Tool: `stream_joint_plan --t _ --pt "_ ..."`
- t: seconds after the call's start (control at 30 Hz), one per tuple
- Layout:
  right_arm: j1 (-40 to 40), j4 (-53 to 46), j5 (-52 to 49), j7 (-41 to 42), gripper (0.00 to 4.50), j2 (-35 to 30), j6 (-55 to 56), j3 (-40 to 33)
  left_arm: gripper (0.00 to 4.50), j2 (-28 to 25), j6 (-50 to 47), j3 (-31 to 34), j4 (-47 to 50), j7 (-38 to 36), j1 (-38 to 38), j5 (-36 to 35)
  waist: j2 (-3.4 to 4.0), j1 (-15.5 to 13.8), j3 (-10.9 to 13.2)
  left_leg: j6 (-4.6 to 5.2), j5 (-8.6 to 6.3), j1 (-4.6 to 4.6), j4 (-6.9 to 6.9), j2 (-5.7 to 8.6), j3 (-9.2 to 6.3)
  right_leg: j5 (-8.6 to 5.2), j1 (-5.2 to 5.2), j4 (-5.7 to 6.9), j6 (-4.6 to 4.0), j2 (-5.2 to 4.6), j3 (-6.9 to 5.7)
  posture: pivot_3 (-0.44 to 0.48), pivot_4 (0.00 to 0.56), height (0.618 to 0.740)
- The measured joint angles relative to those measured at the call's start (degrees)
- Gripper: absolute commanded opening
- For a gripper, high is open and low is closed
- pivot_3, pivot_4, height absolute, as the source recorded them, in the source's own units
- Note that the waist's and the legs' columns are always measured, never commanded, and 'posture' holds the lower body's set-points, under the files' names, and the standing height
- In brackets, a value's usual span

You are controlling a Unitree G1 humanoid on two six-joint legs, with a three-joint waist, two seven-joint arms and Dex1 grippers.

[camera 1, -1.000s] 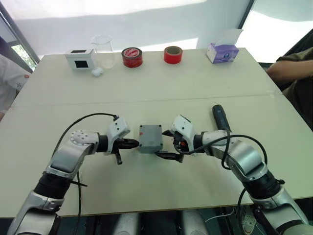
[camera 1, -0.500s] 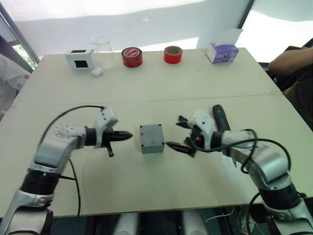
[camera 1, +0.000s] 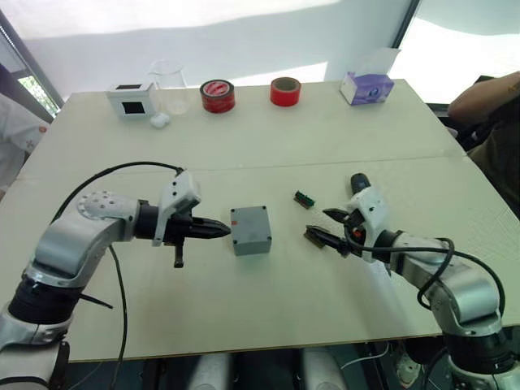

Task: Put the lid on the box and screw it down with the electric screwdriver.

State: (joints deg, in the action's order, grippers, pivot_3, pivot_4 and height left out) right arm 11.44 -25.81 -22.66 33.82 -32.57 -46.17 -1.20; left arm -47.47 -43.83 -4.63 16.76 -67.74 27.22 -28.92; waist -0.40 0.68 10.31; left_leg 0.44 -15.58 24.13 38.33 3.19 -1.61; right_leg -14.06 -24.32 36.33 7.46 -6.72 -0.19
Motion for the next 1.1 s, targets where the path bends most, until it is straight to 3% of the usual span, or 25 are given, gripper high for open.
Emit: stream_joint_plan --t 0.63,0.73,0.8,1.1 --pt "0.0 3.7 1.7 -1.3 1.7 1.0 1.7 2.7 0.0 -0.8 1.9 -1.8 -1.0 -0.8 -0.4 1.2 0.0 0.0 0.0 0.0 0.0 0.0 0.0 0.0 0.0 0.0 0.01 0.0 0.0 0.0 0.0 0.0 0.15 0.74" --pt "0.0 3.7 1.7 -1.3 0.97 1.0 1.9 2.7 0.0 -0.7 1.9 -2.1 -1.1 -0.8 -0.4 1.3 0.0 0.0 0.0 0.0 0.0 0.0 0.0 0.0 0.0 0.0 0.01 0.0 0.0 0.0 0.0 0.0 0.15 0.74" --pt "0.0 3.8 1.8 -1.4 0.17 1.1 2.3 2.7 0.0 -0.6 1.9 -2.6 -1.2 -0.8 -0.3 1.3 0.0 0.0 0.0 0.0 0.0 0.0 0.0 0.0 0.0 0.0 0.0 0.0 0.0 0.0 0.0 0.0 0.15 0.74" --pt "-0.1 4.1 1.7 -1.4 0.07 1.1 2.7 2.8 0.0 -0.6 2.1 -2.6 -1.7 -0.5 -0.2 1.3 0.0 0.0 0.0 -0.01 0.0 0.0 0.0 0.0 -0.01 0.0 0.01 0.0 0.0 0.0 0.0 0.0 0.15 0.74"
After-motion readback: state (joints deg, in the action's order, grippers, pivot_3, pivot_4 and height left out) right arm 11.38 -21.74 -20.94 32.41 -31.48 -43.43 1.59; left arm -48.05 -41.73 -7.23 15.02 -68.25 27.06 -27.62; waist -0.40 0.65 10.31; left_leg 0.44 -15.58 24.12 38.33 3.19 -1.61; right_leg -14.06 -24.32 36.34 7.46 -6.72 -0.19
